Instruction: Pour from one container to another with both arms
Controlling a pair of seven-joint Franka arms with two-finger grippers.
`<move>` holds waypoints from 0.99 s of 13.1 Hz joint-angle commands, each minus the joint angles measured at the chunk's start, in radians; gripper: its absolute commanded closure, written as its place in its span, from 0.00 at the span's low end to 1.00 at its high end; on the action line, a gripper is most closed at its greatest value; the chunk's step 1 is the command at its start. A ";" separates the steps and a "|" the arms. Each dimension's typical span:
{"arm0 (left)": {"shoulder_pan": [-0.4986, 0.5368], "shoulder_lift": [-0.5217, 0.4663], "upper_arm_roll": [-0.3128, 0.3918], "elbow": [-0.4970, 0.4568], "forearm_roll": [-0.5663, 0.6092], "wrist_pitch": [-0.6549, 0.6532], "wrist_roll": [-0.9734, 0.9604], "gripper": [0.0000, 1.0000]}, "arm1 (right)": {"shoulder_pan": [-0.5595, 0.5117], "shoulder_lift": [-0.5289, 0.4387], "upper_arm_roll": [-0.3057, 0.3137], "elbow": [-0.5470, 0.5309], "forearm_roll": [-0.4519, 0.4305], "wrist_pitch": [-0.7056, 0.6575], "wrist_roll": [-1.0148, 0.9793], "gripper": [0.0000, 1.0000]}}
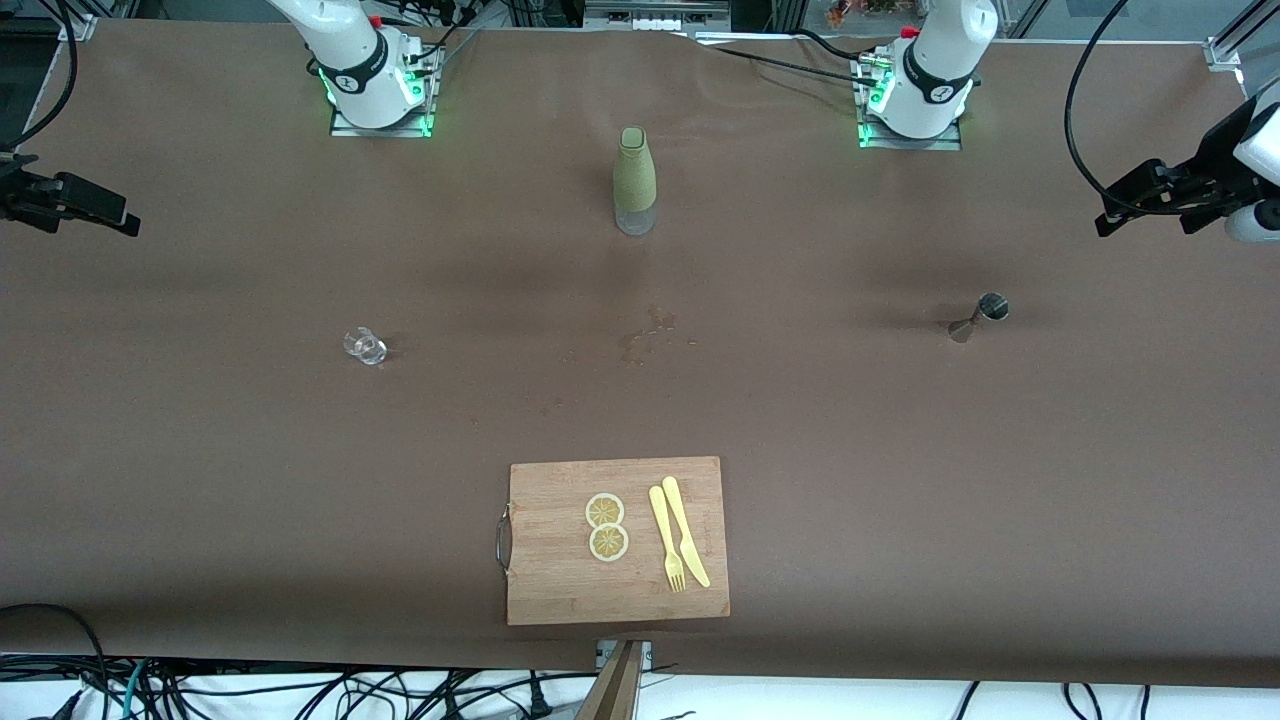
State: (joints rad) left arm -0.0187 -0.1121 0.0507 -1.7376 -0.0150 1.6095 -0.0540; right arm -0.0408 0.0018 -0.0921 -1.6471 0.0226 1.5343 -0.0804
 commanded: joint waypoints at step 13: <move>0.003 0.006 -0.005 0.026 0.010 -0.036 0.017 0.00 | 0.033 -0.014 0.014 -0.004 -0.070 -0.052 0.025 0.00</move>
State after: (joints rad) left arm -0.0188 -0.1121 0.0504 -1.7367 -0.0150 1.5944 -0.0516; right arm -0.0166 -0.0152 -0.0813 -1.6510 -0.0450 1.4950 -0.0738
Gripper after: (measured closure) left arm 0.000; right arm 0.000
